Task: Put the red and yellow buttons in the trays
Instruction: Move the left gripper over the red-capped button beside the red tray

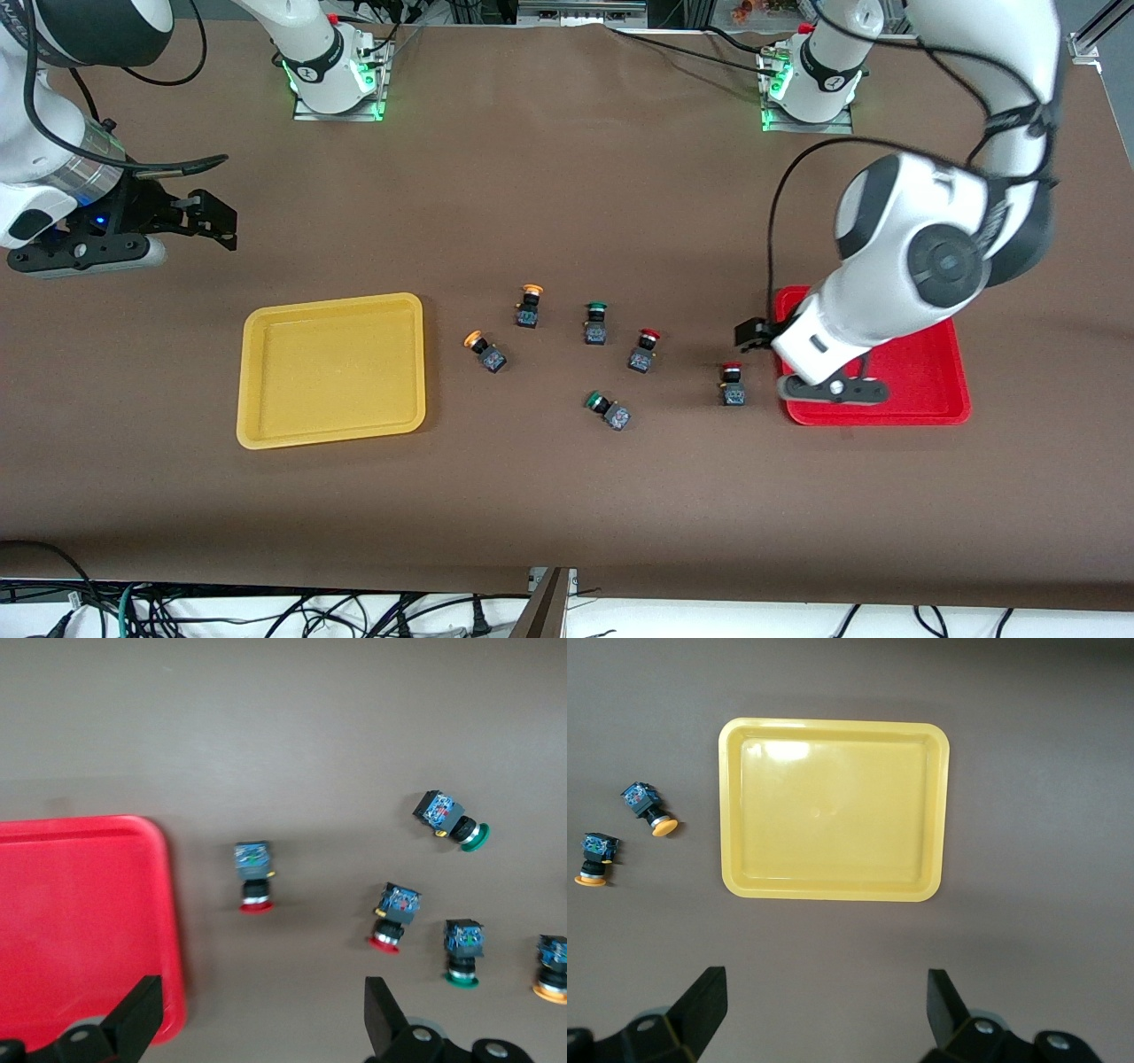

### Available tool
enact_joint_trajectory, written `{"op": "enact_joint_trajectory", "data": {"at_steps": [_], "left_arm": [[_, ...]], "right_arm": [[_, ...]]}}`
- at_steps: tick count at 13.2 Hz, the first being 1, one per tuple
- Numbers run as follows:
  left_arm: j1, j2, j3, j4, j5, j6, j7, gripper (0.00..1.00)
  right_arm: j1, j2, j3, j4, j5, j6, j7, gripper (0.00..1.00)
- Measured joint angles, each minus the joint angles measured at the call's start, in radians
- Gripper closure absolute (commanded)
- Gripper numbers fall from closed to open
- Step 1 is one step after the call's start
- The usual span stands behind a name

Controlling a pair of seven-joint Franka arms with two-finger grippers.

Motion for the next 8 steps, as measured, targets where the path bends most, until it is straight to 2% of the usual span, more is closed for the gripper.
{"op": "enact_joint_trajectory", "data": {"at_steps": [4, 8], "left_arm": [[-0.079, 0.133, -0.002, 0.001, -0.001, 0.190, -0.031, 0.00], [-0.135, 0.226, -0.002, 0.001, -0.001, 0.293, -0.037, 0.00]], "right_arm": [[0.000, 0.000, 0.000, 0.000, 0.000, 0.000, 0.000, 0.00], [0.000, 0.000, 0.000, 0.001, 0.000, -0.001, 0.000, 0.00]]}}
